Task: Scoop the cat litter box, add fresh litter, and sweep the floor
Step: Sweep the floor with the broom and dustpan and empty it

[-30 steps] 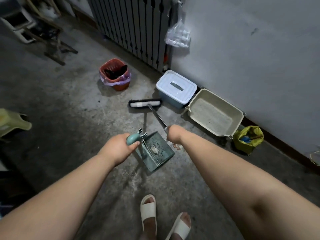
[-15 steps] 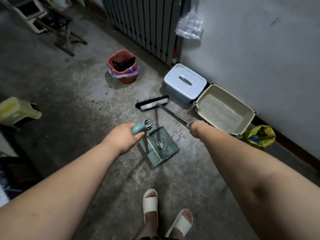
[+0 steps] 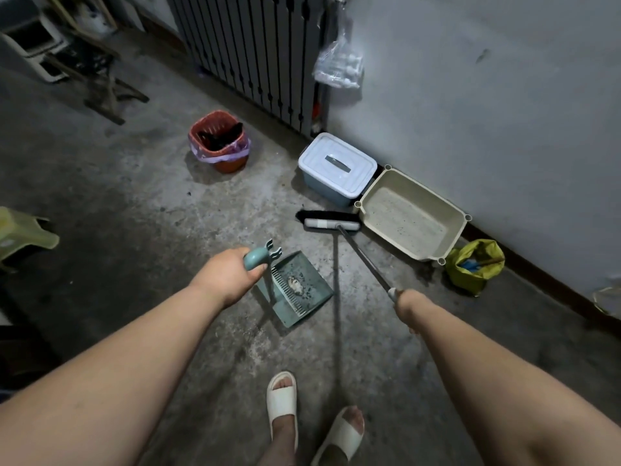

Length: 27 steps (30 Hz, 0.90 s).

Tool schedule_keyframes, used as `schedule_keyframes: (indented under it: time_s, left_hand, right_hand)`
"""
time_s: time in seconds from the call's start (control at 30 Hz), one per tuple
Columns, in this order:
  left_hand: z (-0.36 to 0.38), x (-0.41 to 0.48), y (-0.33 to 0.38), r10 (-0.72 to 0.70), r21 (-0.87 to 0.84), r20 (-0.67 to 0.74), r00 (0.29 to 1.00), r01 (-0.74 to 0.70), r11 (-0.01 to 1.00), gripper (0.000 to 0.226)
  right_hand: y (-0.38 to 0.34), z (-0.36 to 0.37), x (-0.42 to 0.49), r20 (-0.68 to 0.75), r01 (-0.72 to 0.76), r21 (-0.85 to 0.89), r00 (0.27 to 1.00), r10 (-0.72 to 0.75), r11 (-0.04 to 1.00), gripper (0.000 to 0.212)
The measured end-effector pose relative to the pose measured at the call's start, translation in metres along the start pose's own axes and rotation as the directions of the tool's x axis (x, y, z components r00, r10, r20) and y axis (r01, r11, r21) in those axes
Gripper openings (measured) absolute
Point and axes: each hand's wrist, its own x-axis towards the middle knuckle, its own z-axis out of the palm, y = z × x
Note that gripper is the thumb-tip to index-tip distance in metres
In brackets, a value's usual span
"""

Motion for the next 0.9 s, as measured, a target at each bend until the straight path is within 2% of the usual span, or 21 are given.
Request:
schedule_keyframes:
  time_s: [0.07,0.17,0.3,0.37,0.47,0.6,0.7,0.8,0.87,0.9]
  left_hand:
    - [0.003,-0.003,0.0,0.002,0.009,0.003,1.0,-0.002,1.0,0.03]
    - [0.006,-0.007,0.004,0.007,0.008,0.014,1.0,-0.007,1.0,0.031]
    - [0.01,-0.015,0.009,0.026,-0.003,0.021,0.999,-0.026,1.0,0.029]
    - [0.012,-0.02,0.01,0.028,-0.011,0.023,0.999,-0.028,1.0,0.029]
    - [0.013,-0.03,0.006,0.037,-0.033,0.019,0.999,-0.036,0.999,0.029]
    - [0.006,-0.041,-0.003,0.024,-0.059,-0.008,1.0,-0.025,0.998,0.03]
    - [0.001,-0.046,-0.009,0.019,-0.029,-0.007,1.0,-0.019,0.999,0.03]
    - [-0.001,-0.048,-0.013,0.021,-0.002,0.007,1.0,-0.021,1.0,0.032]
    - [-0.003,-0.05,-0.017,0.008,0.002,0.017,1.0,-0.008,1.0,0.034]
    - [-0.004,-0.05,-0.019,0.001,-0.005,0.017,1.0,-0.001,1.0,0.033]
  right_hand:
    - [0.006,0.01,-0.006,0.013,-0.004,0.042,1.0,0.003,0.999,0.04]
    - [0.011,0.023,-0.015,0.094,-0.008,0.171,0.996,-0.009,0.985,0.02]
    - [0.022,0.014,-0.051,0.06,-0.03,0.256,0.998,0.015,0.966,0.019]
    - [0.032,0.004,-0.068,0.047,-0.049,0.234,0.998,0.039,0.971,0.024]
    - [0.035,-0.01,-0.09,0.074,-0.109,0.401,0.994,0.086,0.91,0.024]
    - [0.025,-0.012,-0.1,0.072,-0.105,0.474,0.994,0.08,0.874,0.018]
    - [0.006,-0.004,-0.078,0.077,-0.118,0.485,0.993,0.092,0.866,0.011]
    - [-0.008,0.007,-0.066,0.031,-0.052,0.308,0.999,0.045,0.95,0.017]
    - [-0.01,0.022,-0.068,0.056,-0.002,0.169,0.998,-0.008,0.986,0.016]
    - [-0.008,0.032,-0.07,0.071,0.0,0.115,0.997,-0.008,0.993,0.024]
